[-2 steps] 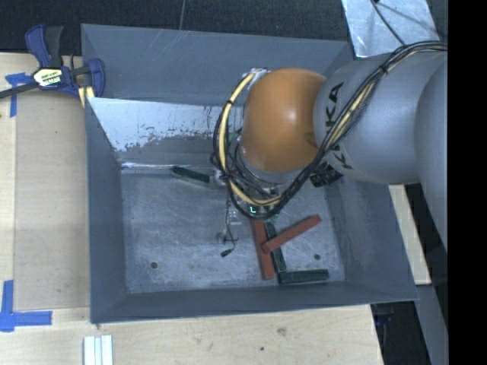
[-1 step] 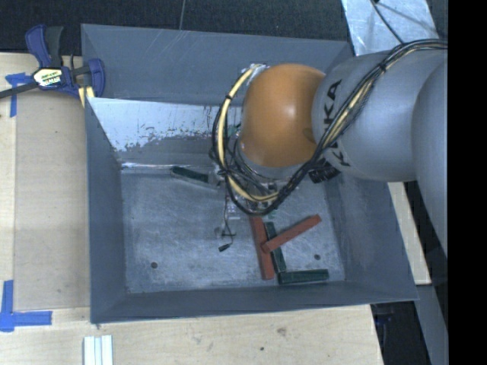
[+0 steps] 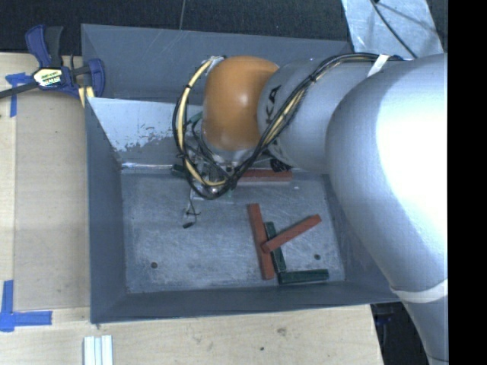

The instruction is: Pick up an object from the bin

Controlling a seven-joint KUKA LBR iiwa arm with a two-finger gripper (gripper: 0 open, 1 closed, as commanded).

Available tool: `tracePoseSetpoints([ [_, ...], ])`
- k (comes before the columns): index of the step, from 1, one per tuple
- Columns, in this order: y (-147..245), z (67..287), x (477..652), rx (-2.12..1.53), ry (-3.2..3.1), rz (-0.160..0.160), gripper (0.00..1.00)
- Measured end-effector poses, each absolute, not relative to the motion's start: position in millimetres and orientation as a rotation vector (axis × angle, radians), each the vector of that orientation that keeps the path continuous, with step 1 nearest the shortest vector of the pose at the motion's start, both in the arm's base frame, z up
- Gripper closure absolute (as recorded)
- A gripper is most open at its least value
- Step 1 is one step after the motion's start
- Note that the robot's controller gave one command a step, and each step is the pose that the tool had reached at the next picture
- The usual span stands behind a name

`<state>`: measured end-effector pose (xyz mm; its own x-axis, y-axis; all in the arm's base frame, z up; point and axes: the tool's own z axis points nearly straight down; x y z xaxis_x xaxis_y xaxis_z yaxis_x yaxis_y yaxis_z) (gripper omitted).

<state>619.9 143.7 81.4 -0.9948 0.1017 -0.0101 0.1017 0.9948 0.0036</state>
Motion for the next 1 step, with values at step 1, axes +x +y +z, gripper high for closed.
tracePoseSetpoints([
  [1,119.1,111.1,625.6,0.201,3.133,0.001,0.0],
])
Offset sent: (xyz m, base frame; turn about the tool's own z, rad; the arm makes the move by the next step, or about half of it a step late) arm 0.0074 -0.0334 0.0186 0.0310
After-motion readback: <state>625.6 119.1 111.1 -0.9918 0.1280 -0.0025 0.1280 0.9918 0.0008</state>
